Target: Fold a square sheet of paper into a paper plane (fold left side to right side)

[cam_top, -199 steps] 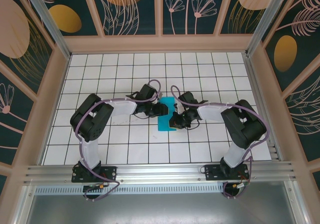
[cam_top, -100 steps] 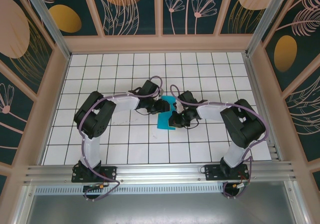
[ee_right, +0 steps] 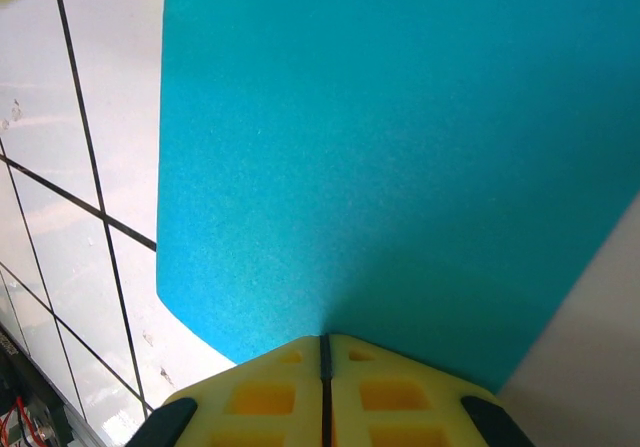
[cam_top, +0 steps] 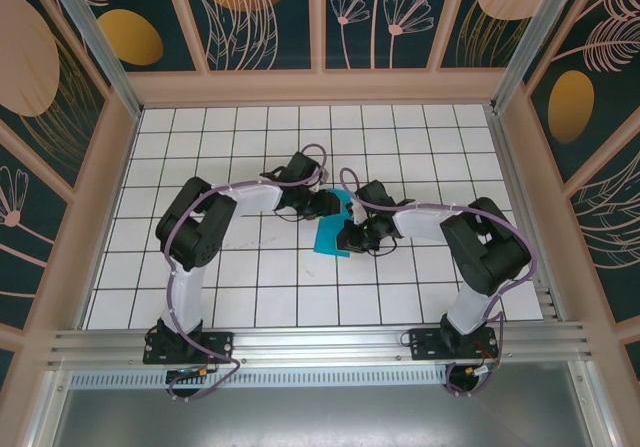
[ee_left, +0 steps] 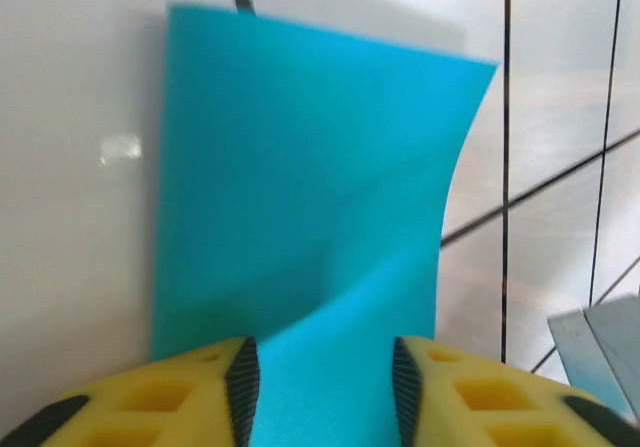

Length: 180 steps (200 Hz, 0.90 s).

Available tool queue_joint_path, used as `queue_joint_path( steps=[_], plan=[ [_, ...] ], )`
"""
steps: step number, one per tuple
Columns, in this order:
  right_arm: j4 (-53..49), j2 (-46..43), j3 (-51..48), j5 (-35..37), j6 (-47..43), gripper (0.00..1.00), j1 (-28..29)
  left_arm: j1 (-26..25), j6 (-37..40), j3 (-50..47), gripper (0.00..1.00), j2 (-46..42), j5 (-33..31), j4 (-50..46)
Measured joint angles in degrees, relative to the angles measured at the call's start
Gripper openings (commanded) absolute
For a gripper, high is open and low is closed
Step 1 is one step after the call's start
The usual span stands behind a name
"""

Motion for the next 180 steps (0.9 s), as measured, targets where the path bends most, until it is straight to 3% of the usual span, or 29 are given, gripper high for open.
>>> queue_joint_path(
  steps=[112, 153, 180],
  plan=[
    [-0.02, 0.00, 0.04, 0.02, 0.00, 0.09, 0.00, 4.33, 0.50, 3.39, 0.40, 2.43, -2.67, 2.75],
    [-0.63, 0.17, 0.46, 0.11, -0.90, 0.10, 0.00, 6.97, 2.03, -1.29, 0.37, -3.34, -2.69, 3.41],
    [-1.29, 0.37, 0.90, 0.13, -1.18, 0.10, 0.00, 6.60, 1.68, -5.16, 0.35, -7.43, 2.08, 6.49]
  ],
)
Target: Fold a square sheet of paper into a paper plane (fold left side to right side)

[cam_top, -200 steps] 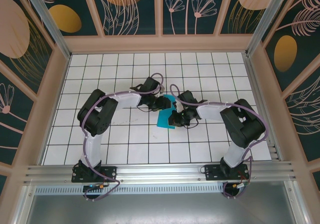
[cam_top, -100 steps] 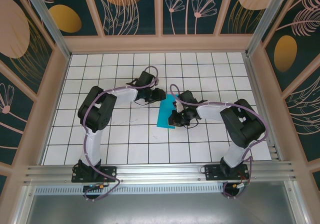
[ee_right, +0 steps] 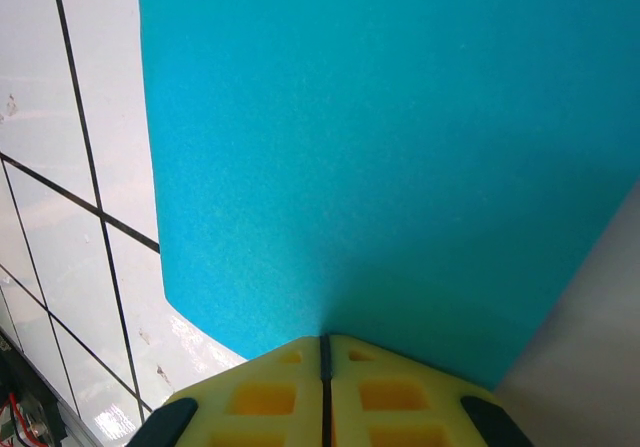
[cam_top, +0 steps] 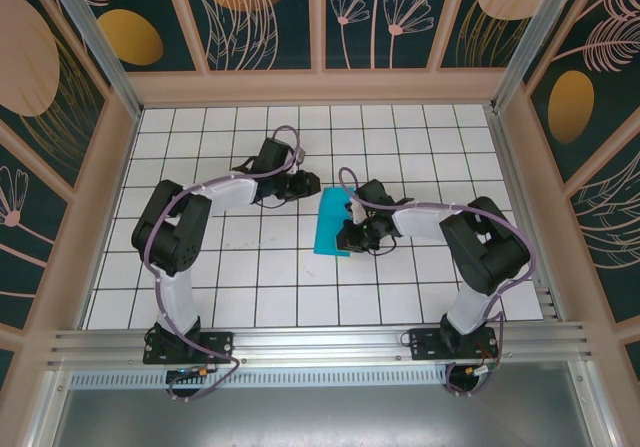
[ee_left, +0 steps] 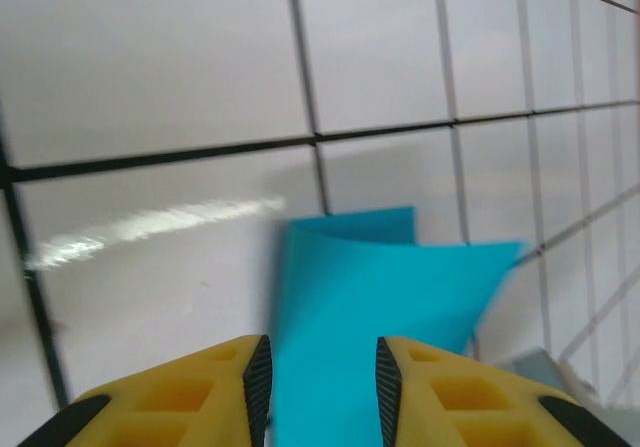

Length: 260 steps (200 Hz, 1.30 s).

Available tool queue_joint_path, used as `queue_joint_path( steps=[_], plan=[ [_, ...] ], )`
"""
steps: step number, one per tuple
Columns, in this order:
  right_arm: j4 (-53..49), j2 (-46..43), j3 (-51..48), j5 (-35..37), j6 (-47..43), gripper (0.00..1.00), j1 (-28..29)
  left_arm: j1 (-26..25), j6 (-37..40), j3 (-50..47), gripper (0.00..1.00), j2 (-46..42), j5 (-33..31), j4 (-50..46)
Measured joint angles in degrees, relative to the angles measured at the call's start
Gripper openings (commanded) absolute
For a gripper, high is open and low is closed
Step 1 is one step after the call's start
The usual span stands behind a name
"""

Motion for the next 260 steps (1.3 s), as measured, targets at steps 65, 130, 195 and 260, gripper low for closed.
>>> queue_joint_path(
  steps=[65, 130, 195, 260],
  plan=[
    [-0.52, 0.22, 0.42, 0.00, -0.13, 0.10, 0.00, -4.37, -1.51, 1.60, 0.34, 5.33, 5.42, 3.30],
    [-1.16, 0.35, 0.76, 0.20, -0.20, 0.10, 0.00, -4.42, -0.92, 6.91, 0.36, 10.84, 2.43, 0.31],
    [-1.40, 0.37, 0.96, 0.48, -0.37, 0.10, 0.02, -4.42, -0.83, 8.79, 0.38, 11.61, 1.49, -1.79],
    [-1.36, 0.48, 1.14, 0.90, -1.05, 0.10, 0.00, -2.89, -0.79, 14.84, 0.40, 14.93, 0.83, -4.20]
  ],
)
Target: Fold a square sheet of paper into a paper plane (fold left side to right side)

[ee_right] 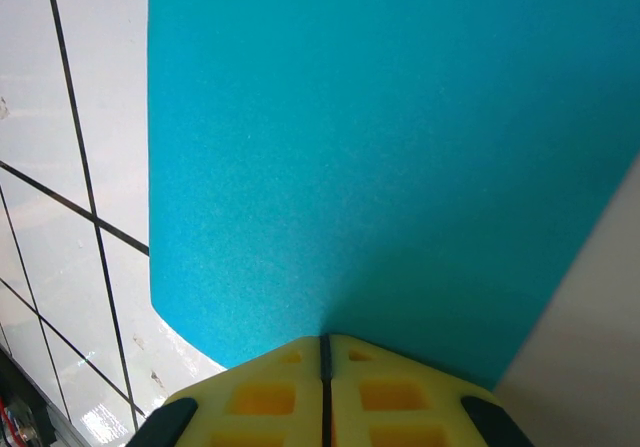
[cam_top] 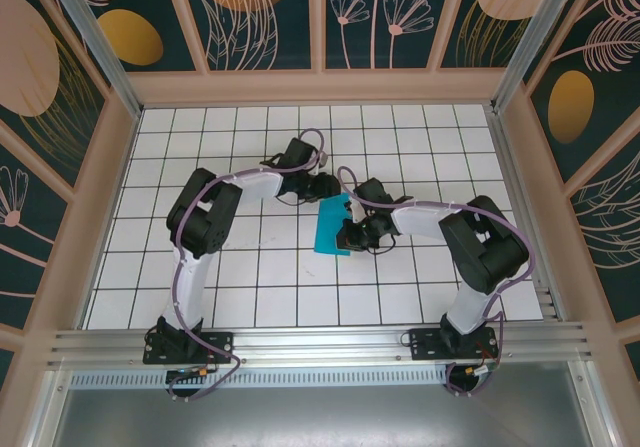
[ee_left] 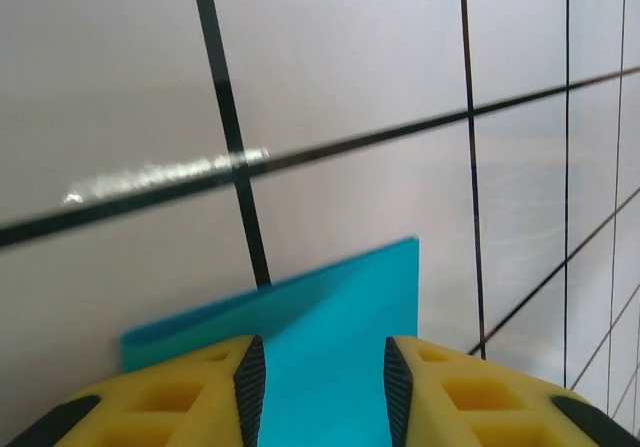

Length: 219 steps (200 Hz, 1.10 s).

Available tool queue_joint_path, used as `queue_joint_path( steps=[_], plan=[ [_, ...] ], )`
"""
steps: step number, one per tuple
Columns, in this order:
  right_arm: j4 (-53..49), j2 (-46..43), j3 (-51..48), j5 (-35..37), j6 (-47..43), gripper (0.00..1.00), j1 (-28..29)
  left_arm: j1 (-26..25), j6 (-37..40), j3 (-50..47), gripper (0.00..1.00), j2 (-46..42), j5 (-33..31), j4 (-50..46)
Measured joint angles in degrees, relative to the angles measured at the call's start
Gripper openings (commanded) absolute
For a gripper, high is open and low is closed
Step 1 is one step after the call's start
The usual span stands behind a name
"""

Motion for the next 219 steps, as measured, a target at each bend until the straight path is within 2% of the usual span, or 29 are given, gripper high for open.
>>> queue_joint_path(
  steps=[50, 85, 115, 147, 175, 197, 219],
  plan=[
    [0.00, 0.00, -0.02, -0.02, -0.33, 0.10, 0.00, 1.46, 0.02, 2.43, 0.41, 1.60, -0.33, -0.11],
    [0.11, 0.00, 0.00, -0.07, -0.33, 0.11, 0.00, 1.53, 0.66, 2.56, 0.46, 1.46, -0.44, -0.11],
    [0.22, -0.04, 0.15, -0.11, -0.39, 0.16, -0.04, 3.72, 3.04, 2.49, 0.48, -0.42, -4.98, -1.11],
    [-0.90, -1.77, 0.83, 0.57, -1.07, 0.33, -1.09, 6.58, 5.53, -1.51, 0.48, -10.05, -9.09, -2.21],
    [-1.18, -7.15, 0.85, 0.09, -1.40, 0.43, -4.79, 6.25, 5.68, -9.86, 0.48, -22.67, -8.48, -0.35],
    [-0.07, -11.13, 0.83, -0.44, -1.66, 0.45, -9.60, 5.25, 4.42, -18.03, 0.47, -29.75, -6.14, 2.86],
    [1.33, -11.26, 0.59, -1.62, -1.62, 0.46, -12.39, 3.23, 2.05, -26.14, 0.48, -32.76, -4.46, 6.16]
  ],
)
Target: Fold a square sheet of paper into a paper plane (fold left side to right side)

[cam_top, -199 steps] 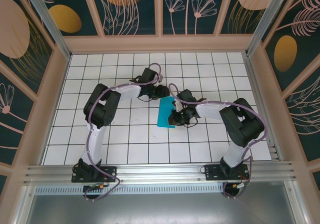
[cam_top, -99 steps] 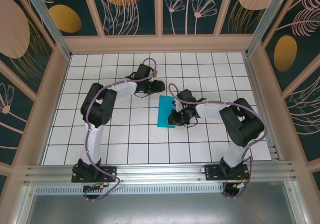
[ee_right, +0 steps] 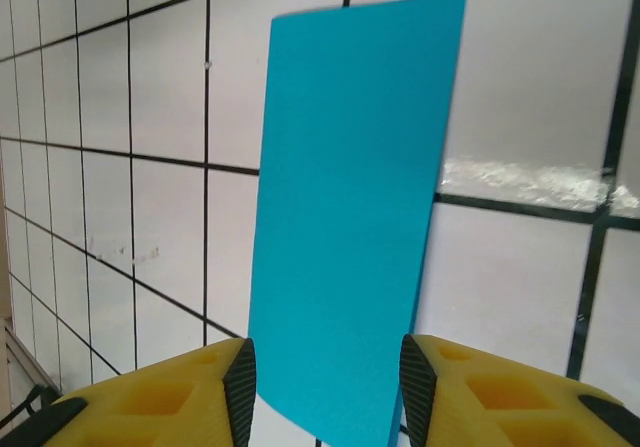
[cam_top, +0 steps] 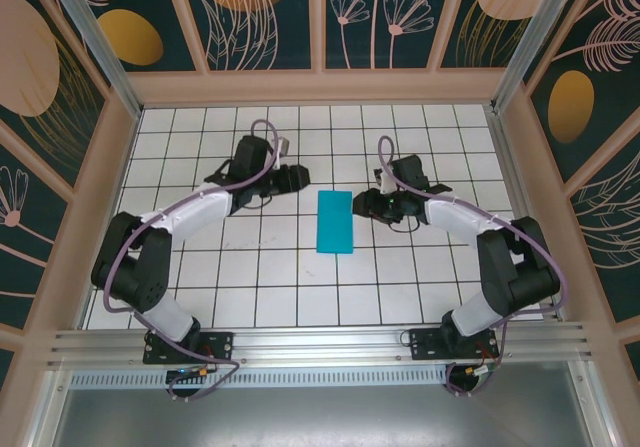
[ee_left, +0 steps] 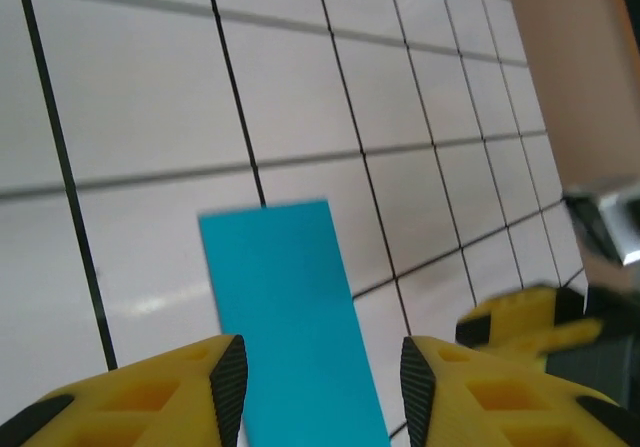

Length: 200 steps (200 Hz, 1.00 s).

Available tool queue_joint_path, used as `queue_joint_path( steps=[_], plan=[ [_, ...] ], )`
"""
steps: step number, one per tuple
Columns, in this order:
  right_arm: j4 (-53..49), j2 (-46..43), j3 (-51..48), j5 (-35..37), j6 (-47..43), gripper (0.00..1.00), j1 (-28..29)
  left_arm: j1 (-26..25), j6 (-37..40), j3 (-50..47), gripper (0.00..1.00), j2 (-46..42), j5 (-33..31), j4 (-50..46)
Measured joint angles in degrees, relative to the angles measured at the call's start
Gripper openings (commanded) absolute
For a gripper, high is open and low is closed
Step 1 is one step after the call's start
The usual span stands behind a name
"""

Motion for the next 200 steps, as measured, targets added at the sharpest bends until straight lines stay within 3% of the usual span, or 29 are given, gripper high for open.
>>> queue_joint_path(
  steps=[36, 80, 200],
  plan=[
    [2.60, 3.61, -1.70, -3.17, 2.14, 0.43, -0.11, -5.51, -4.52, -8.81, 0.43, -0.39, 1.88, 3.72],
    [3.45, 6.62, -3.08, -4.31, 4.96, 0.41, 0.09, -8.90, -9.16, -10.95, 0.41, 1.75, 3.61, 10.69],
    [4.02, 9.88, -2.91, -4.46, 6.95, 0.40, 2.99, -9.35, -10.71, -10.95, 0.40, 6.93, 3.63, 13.46]
  ],
)
